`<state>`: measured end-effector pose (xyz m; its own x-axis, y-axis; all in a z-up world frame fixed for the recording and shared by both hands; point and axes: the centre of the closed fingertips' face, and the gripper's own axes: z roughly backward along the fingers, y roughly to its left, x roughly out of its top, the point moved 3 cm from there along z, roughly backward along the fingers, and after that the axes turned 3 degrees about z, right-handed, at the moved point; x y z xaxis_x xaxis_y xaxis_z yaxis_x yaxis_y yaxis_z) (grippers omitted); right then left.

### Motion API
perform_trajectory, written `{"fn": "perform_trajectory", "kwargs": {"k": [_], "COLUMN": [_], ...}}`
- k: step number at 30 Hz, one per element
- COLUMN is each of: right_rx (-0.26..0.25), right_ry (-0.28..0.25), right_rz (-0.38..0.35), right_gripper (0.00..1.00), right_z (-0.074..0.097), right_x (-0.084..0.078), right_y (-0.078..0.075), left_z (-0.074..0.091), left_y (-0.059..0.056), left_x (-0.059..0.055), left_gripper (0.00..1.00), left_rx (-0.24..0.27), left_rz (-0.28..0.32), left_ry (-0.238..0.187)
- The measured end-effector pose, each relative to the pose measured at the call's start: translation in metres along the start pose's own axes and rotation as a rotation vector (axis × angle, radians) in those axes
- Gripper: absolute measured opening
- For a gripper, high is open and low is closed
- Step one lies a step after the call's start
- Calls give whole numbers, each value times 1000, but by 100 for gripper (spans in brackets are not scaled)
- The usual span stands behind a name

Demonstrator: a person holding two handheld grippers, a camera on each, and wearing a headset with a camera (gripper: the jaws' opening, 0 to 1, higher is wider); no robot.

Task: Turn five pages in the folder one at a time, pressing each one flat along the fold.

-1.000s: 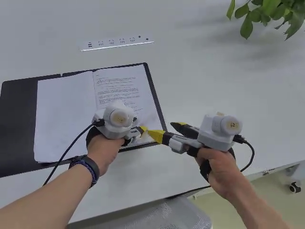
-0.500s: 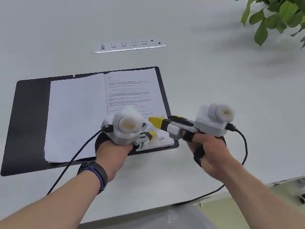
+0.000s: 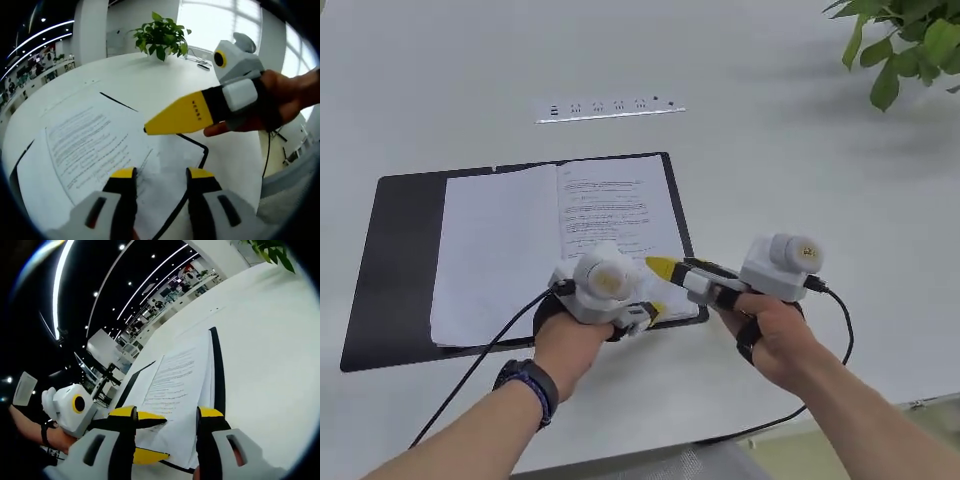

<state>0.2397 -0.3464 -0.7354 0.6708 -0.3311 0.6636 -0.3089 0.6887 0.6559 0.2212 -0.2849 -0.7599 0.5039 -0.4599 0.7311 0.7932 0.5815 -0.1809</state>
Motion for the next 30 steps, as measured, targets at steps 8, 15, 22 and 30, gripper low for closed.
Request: {"fn": "perform_trajectory", "kwargs": {"k": [8,15,22,30], "right_rx": [-11,-19,-21,-8], "right_ry": [-18,13,-6,-17], "right_rz": [-32,-42,-55,-45], "right_gripper": [22,0,0,0], "right_z": [6,5,5,3], "right_x": [-12,-18,-14,-8], "right_y": [3,7,10,20], "left_z": [18,42,70,96], "left_y": [-8,-1,8,17], "left_x": [-7,-11,-2,7], "left_gripper": [54,59,61,62], "left_rx": [-1,33,79,118], "left_rz": [45,55,66,61], "left_ry": [13,-2,-52,-99]}}
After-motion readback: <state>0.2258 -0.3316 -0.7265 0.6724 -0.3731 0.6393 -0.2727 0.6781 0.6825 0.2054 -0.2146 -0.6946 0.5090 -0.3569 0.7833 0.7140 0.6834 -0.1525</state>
